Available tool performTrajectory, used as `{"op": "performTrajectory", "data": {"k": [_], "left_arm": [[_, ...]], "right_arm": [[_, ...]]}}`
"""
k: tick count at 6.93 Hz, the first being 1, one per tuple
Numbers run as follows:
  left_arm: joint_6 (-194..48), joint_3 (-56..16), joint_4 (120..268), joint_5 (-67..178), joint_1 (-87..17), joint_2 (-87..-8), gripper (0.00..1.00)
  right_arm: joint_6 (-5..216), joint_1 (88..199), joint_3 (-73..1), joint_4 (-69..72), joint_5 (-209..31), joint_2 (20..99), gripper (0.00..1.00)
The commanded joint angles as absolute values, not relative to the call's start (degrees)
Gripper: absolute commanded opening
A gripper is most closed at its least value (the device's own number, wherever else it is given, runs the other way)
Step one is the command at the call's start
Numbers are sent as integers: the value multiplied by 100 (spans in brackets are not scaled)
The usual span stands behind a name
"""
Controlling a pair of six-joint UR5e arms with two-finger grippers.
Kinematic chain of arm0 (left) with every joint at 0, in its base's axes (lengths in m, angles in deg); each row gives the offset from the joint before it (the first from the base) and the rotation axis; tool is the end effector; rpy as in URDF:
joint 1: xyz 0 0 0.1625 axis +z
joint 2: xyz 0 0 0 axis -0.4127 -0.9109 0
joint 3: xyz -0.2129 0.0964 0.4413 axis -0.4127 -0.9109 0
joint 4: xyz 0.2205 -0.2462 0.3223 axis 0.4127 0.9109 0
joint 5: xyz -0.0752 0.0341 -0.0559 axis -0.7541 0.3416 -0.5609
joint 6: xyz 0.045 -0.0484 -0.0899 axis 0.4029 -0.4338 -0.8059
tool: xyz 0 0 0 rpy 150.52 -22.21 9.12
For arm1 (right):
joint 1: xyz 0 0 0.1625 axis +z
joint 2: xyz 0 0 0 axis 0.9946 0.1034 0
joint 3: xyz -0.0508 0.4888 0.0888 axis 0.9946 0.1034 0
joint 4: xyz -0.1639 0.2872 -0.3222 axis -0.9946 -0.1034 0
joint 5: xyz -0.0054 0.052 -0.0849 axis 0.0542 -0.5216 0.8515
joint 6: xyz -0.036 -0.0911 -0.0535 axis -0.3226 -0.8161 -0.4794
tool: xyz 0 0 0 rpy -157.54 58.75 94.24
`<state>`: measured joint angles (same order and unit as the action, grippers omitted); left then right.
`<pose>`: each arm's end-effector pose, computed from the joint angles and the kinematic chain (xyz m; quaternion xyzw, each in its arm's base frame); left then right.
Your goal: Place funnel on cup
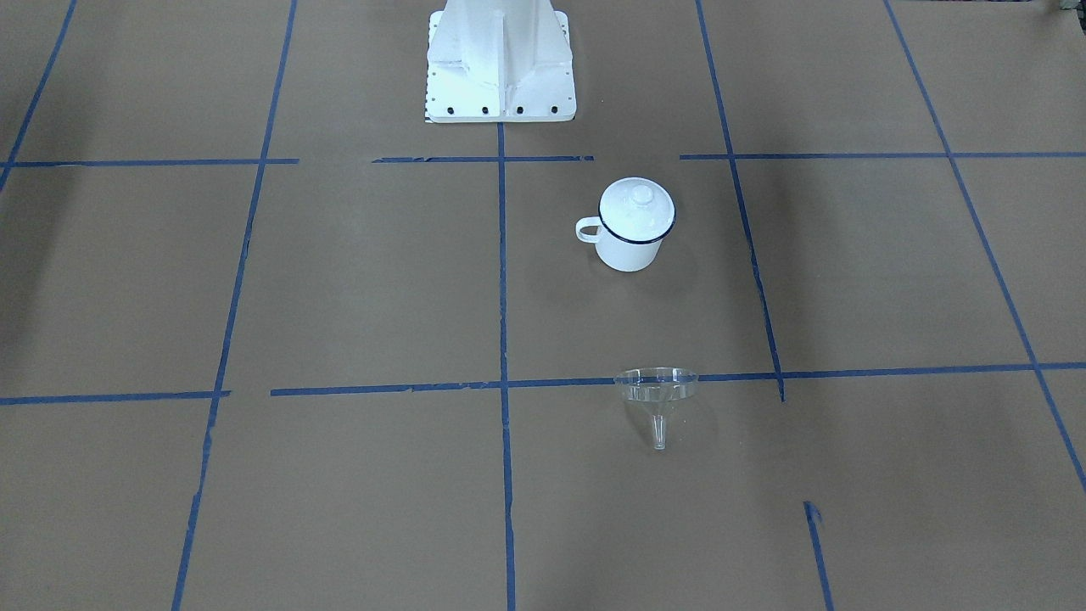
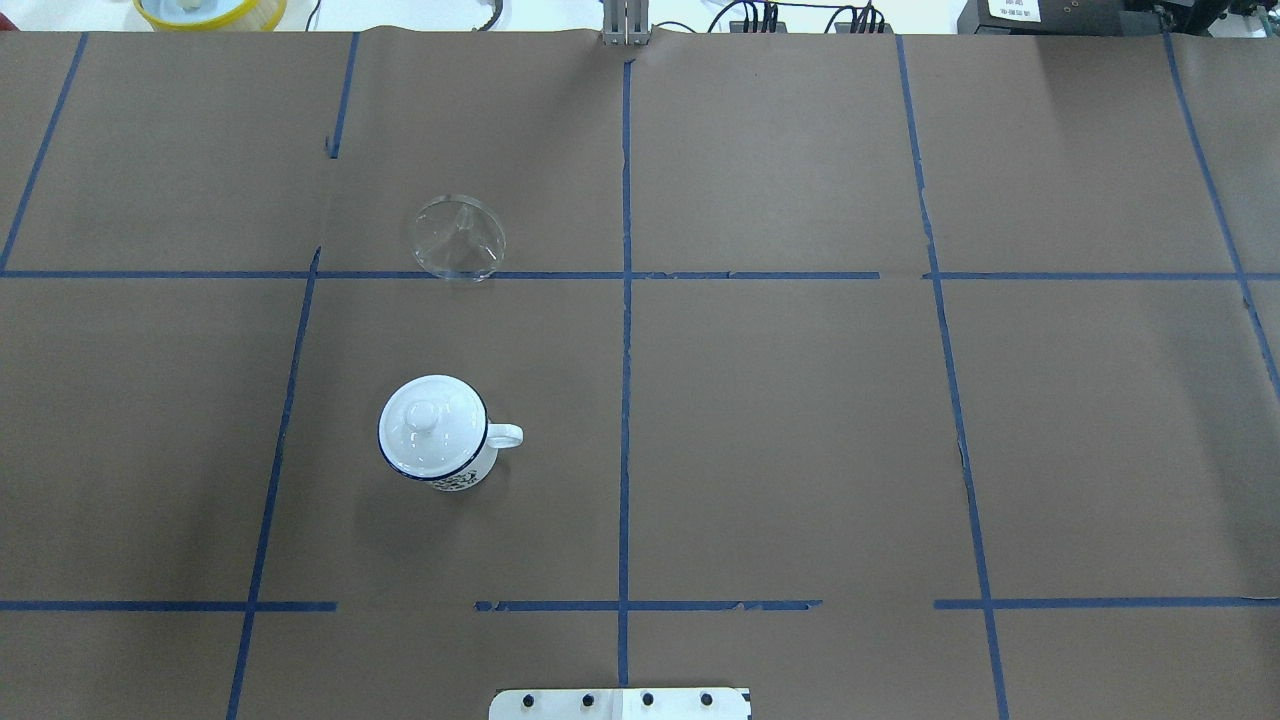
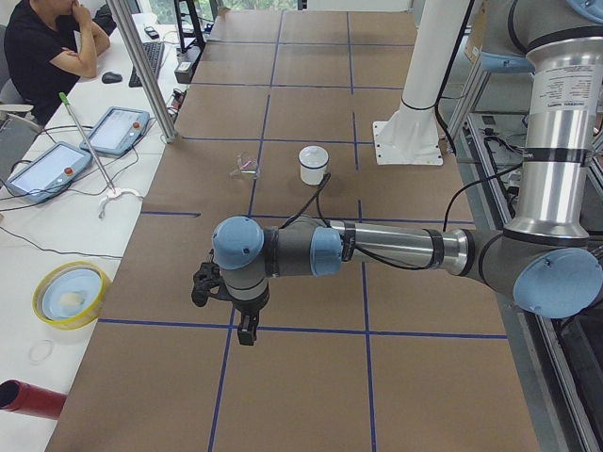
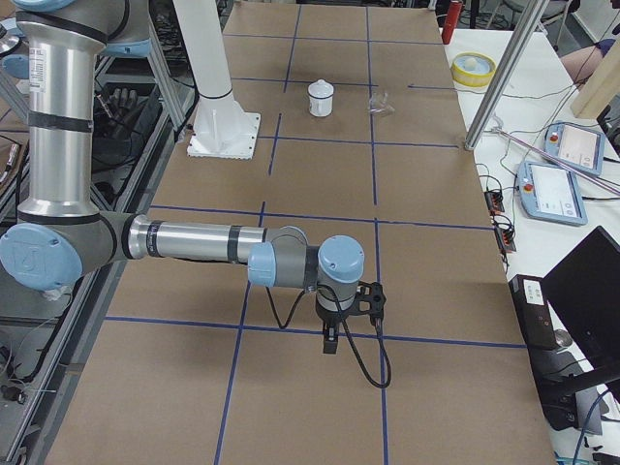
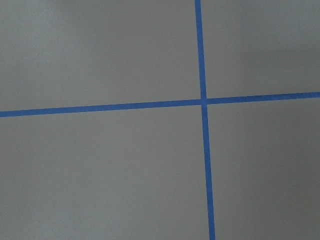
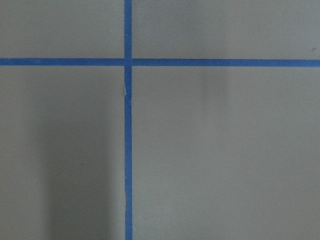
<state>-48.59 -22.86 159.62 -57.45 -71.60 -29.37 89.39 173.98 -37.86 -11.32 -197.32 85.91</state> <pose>-0.1123 -0.5405 0.7038 0.0334 0.3753 0.0231 0.9260 0.0590 -0.4867 0.7544 -0.0095 -0.3520 0.0052 0.9359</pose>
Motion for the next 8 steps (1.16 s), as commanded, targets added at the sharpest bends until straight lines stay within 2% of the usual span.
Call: {"op": "performTrajectory", "data": {"k": [1,6,8], "left_arm": [[-4685,-2296,16061,-5752,-7169,-2870,100],[-4692,-2331,16088,-5761,-7178,-2869,100],[-4718,-2577,16236,-5752,-7161,-2484,100]], "right_arm": [[8939,17398,-3780,-1132,-19732,8582,100],[8939,17398,-3780,-1132,-19732,8591,100],[8939,17398,-3780,-1132,-19732,8591,100]]}}
